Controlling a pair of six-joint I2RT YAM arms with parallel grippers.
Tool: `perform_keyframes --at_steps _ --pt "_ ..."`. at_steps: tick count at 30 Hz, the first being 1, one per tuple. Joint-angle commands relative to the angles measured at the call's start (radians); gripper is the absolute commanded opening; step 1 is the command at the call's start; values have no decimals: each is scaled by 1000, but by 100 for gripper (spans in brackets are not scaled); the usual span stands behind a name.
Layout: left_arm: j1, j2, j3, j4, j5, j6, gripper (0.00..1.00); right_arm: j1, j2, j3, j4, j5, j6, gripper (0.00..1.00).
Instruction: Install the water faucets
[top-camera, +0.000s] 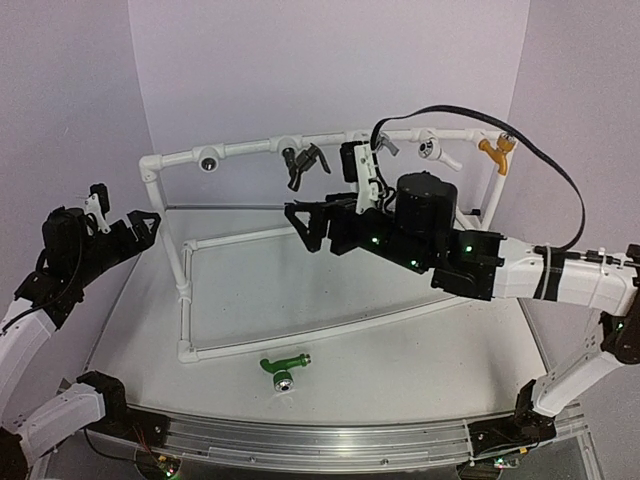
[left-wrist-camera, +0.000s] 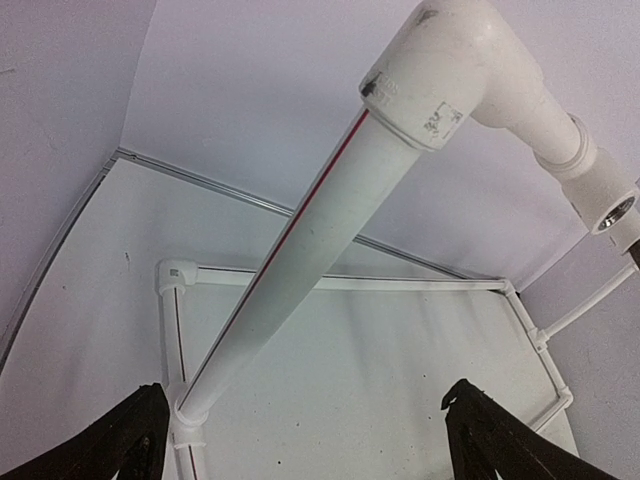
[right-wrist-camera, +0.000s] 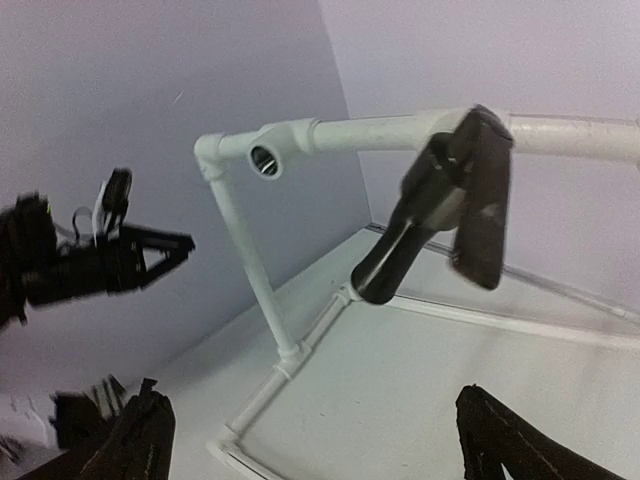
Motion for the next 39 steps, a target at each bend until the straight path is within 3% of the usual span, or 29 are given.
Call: perform_keyframes --at_steps 1,4,9,15,22,30,39 --pt "0 19 31 42 -20 18 99 28 -99 37 -326 -142 -535 98" --pt "3 56 16 58 -36 14 99 42 -121 103 -440 -44 -786 98" --pt "29 215 55 84 -42 26 99 43 -126 207 -453 95 -1093 98" --pt "30 370 153 148 -81 119 97 47 -29 372 -425 291 -1355 92" --pt "30 378 72 400 -94 252 95 51 129 520 -398 343 -1619 91" --pt "31 419 76 456 -98 278 77 49 323 672 -361 444 -1964 89" --pt "31 437 83 470 -108 296 52 49 368 620 -268 554 -2199 85"
